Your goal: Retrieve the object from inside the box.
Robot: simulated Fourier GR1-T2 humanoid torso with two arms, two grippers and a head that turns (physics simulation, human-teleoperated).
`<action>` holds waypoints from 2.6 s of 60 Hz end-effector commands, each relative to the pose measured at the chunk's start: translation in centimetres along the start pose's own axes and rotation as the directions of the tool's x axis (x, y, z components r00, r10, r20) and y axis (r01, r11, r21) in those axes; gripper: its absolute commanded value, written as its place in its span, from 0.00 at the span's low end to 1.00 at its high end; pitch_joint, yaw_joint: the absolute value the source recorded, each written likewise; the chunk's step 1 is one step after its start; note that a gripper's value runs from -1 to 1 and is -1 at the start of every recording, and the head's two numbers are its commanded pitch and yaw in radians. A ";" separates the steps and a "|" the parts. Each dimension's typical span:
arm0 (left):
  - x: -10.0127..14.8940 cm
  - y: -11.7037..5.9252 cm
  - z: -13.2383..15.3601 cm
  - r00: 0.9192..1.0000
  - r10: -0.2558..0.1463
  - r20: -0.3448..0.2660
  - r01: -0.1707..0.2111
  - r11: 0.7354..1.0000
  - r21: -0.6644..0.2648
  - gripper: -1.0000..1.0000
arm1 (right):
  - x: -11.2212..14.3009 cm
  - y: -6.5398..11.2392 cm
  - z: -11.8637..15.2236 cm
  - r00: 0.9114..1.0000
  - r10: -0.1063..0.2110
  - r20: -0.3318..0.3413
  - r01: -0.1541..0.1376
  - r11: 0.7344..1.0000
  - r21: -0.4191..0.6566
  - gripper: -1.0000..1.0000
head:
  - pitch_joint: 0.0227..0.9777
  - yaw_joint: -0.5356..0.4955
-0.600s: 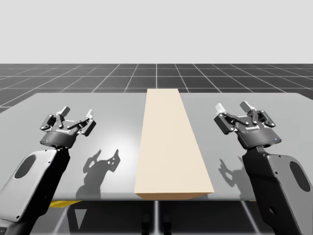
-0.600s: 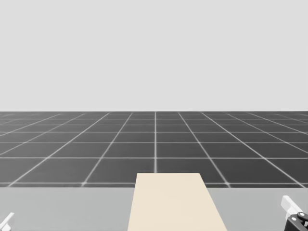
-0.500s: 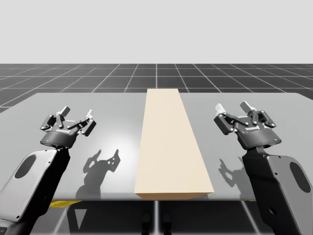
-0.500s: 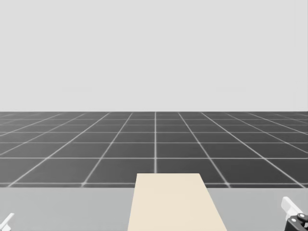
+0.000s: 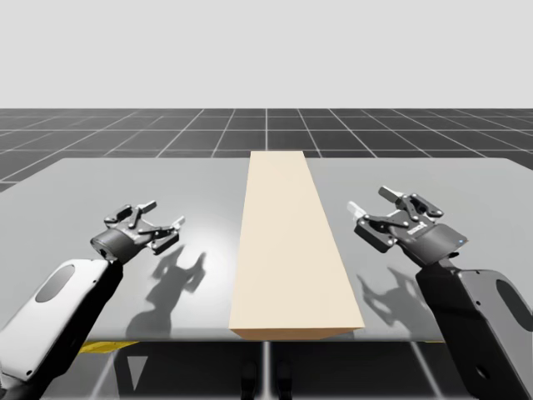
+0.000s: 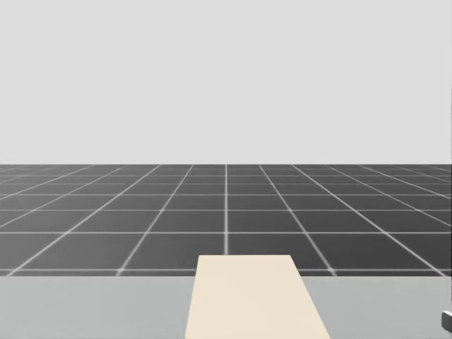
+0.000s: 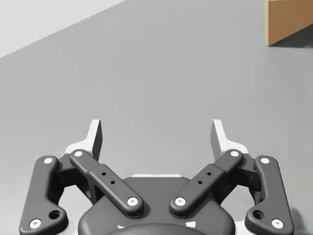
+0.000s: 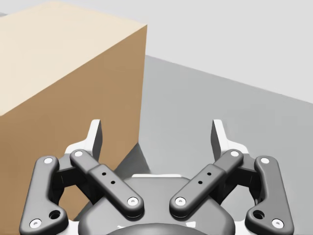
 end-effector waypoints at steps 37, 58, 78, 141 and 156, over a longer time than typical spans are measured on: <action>1.1 -11.9 -0.7 0.993 -0.032 0.117 0.092 0.827 -0.555 0.00 | -1.5 5.4 0.7 0.987 0.162 0.016 -0.156 0.919 0.361 0.00 | 0.14 0.51; -0.1 -12.5 -7.4 0.985 0.084 0.151 0.030 0.778 -0.628 0.00 | -1.6 6.3 0.6 0.983 0.180 0.032 -0.178 0.909 0.377 0.00 | 0.15 0.53; -1.4 -14.8 -11.6 0.992 0.080 0.097 0.003 0.751 -0.660 0.00 | -1.9 7.0 0.3 0.982 0.187 0.038 -0.187 0.901 0.392 0.00 | 0.17 0.54; 0.6 -16.7 -14.6 0.995 0.084 0.054 -0.019 0.683 -0.730 1.00 | -2.1 7.4 0.3 0.979 0.200 0.032 -0.196 0.897 0.396 0.00 | 0.22 0.53; -1.0 -10.1 -9.5 0.995 0.086 0.052 -0.038 0.799 -0.600 1.00 | -1.7 7.3 0.4 0.980 0.193 0.040 -0.193 0.903 0.385 0.00 | 0.22 0.54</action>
